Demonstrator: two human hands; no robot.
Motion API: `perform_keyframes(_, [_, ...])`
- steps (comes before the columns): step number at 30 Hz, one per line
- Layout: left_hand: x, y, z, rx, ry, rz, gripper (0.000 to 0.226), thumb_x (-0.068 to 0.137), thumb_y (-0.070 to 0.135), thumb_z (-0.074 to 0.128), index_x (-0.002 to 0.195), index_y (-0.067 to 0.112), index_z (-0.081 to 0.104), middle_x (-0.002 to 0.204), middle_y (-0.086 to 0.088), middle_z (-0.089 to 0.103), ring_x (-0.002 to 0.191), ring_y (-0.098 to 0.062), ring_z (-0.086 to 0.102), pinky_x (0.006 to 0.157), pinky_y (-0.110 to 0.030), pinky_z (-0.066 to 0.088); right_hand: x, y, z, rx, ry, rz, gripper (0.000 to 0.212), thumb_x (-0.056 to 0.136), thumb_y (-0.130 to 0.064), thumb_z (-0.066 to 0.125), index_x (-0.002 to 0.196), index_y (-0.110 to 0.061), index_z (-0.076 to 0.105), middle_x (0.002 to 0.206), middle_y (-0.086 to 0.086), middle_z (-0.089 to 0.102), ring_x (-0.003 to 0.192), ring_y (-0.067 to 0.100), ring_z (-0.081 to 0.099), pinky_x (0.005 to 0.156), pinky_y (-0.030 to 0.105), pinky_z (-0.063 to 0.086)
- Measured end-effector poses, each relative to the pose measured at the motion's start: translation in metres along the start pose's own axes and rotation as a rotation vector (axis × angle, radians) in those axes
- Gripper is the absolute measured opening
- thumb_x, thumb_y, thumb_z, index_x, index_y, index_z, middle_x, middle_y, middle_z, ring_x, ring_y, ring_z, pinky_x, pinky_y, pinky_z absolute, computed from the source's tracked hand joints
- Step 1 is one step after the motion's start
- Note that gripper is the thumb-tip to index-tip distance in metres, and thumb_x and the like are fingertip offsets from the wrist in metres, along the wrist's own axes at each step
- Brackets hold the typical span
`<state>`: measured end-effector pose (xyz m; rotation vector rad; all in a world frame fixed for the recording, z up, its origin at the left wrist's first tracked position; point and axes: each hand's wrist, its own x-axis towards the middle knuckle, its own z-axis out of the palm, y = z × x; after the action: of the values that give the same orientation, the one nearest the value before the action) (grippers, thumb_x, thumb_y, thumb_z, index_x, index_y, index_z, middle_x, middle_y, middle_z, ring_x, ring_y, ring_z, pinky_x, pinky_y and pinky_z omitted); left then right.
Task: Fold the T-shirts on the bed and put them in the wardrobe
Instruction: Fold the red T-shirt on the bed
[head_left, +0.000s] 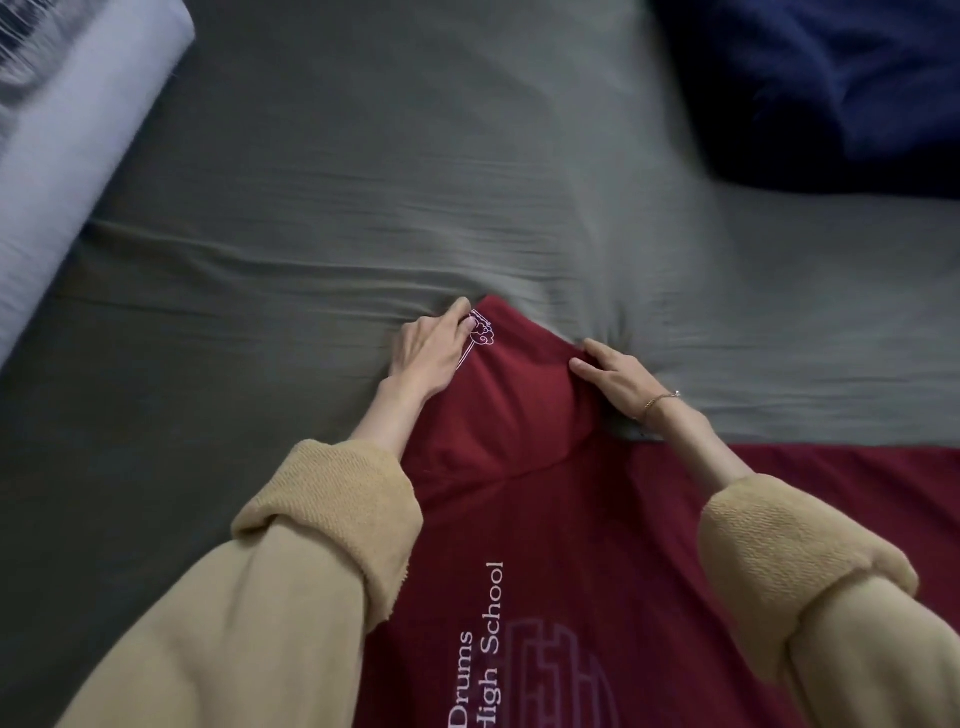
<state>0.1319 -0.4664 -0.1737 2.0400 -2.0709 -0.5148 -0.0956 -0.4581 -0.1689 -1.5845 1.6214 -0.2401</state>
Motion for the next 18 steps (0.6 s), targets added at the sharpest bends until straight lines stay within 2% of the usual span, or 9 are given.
perform_keyframes(1, [0.0, 0.0, 0.001, 0.012, 0.012, -0.001, 0.033, 0.102, 0.038, 0.03, 0.118, 0.015, 0.048, 0.106, -0.021, 0.065, 0.102, -0.041, 0.058, 0.078, -0.04, 0.039, -0.002, -0.002, 0.0, 0.019, 0.008, -0.001, 0.037, 0.099, -0.021, 0.046, 0.128, 0.001, 0.049, 0.129, 0.016, 0.053, 0.123, 0.026, 0.045, 0.092, 0.022, 0.028])
perform_keyframes(2, [-0.001, -0.001, 0.002, 0.011, 0.024, -0.003, 0.033, 0.102, 0.039, 0.03, 0.116, 0.015, 0.049, 0.105, -0.021, 0.066, 0.1, -0.041, 0.058, 0.076, -0.04, 0.039, 0.0, 0.001, 0.0, 0.039, 0.009, 0.01, 0.024, 0.098, -0.021, 0.046, 0.114, -0.005, 0.055, 0.113, 0.014, 0.058, 0.111, 0.025, 0.049, 0.085, 0.022, 0.032])
perform_keyframes(3, [-0.001, 0.0, 0.003, 0.001, 0.031, -0.006, 0.033, 0.102, 0.039, 0.03, 0.112, 0.015, 0.049, 0.103, -0.02, 0.066, 0.099, -0.041, 0.058, 0.075, -0.04, 0.038, -0.001, 0.001, 0.0, 0.057, 0.011, 0.015, 0.012, 0.098, -0.02, 0.047, 0.093, -0.012, 0.054, 0.094, 0.006, 0.057, 0.097, 0.022, 0.048, 0.074, 0.02, 0.034])
perform_keyframes(4, [-0.002, 0.001, 0.003, -0.014, 0.036, -0.013, 0.033, 0.102, 0.039, 0.03, 0.109, 0.015, 0.05, 0.102, -0.02, 0.067, 0.099, -0.04, 0.058, 0.075, -0.04, 0.037, 0.001, 0.003, 0.001, 0.074, 0.015, 0.01, 0.019, 0.097, -0.02, 0.047, 0.079, -0.018, 0.046, 0.079, -0.001, 0.051, 0.086, 0.019, 0.043, 0.065, 0.016, 0.033])
perform_keyframes(6, [-0.004, 0.003, 0.002, -0.042, 0.038, -0.04, 0.032, 0.102, 0.039, 0.03, 0.107, 0.014, 0.05, 0.102, -0.018, 0.067, 0.099, -0.04, 0.058, 0.075, -0.039, 0.036, 0.001, 0.003, 0.0, 0.101, 0.021, 0.023, 0.029, 0.097, -0.019, 0.047, 0.07, -0.021, 0.036, 0.07, -0.006, 0.042, 0.08, 0.017, 0.038, 0.061, 0.01, 0.032])
perform_keyframes(9, [-0.006, 0.005, 0.001, -0.077, 0.028, -0.084, 0.033, 0.102, 0.04, 0.029, 0.11, 0.015, 0.05, 0.108, -0.017, 0.066, 0.104, -0.038, 0.057, 0.077, -0.038, 0.035, -0.002, 0.001, 0.0, 0.112, 0.028, 0.006, 0.026, 0.096, -0.02, 0.048, 0.072, -0.022, 0.038, 0.072, -0.008, 0.043, 0.08, 0.015, 0.038, 0.062, 0.009, 0.032])
perform_keyframes(13, [-0.013, 0.007, 0.005, -0.204, -0.009, -0.134, 0.035, 0.099, 0.044, 0.036, 0.112, 0.013, 0.048, 0.112, -0.012, 0.065, 0.108, -0.033, 0.056, 0.077, -0.032, 0.029, -0.008, -0.001, -0.003, 0.221, 0.037, 0.003, 0.013, 0.092, -0.024, 0.055, 0.088, -0.019, 0.045, 0.085, -0.003, 0.051, 0.084, 0.013, 0.042, 0.062, 0.005, 0.032])
perform_keyframes(15, [-0.016, 0.009, 0.007, -0.278, -0.02, -0.151, 0.034, 0.099, 0.041, 0.04, 0.113, 0.01, 0.046, 0.117, -0.012, 0.061, 0.112, -0.031, 0.054, 0.079, -0.029, 0.027, -0.014, -0.002, -0.007, 0.246, 0.072, 0.0, 0.02, 0.09, -0.022, 0.06, 0.098, -0.016, 0.042, 0.093, 0.002, 0.056, 0.087, 0.014, 0.047, 0.062, 0.003, 0.033])
perform_keyframes(18, [-0.016, 0.009, 0.006, -0.331, -0.064, -0.191, 0.032, 0.099, 0.038, 0.039, 0.114, 0.01, 0.044, 0.123, -0.012, 0.058, 0.115, -0.031, 0.052, 0.085, -0.031, 0.029, -0.026, 0.002, -0.009, 0.266, 0.175, -0.066, 0.03, 0.085, -0.011, 0.065, 0.098, -0.017, 0.039, 0.088, 0.004, 0.059, 0.083, 0.015, 0.054, 0.073, 0.016, 0.039])
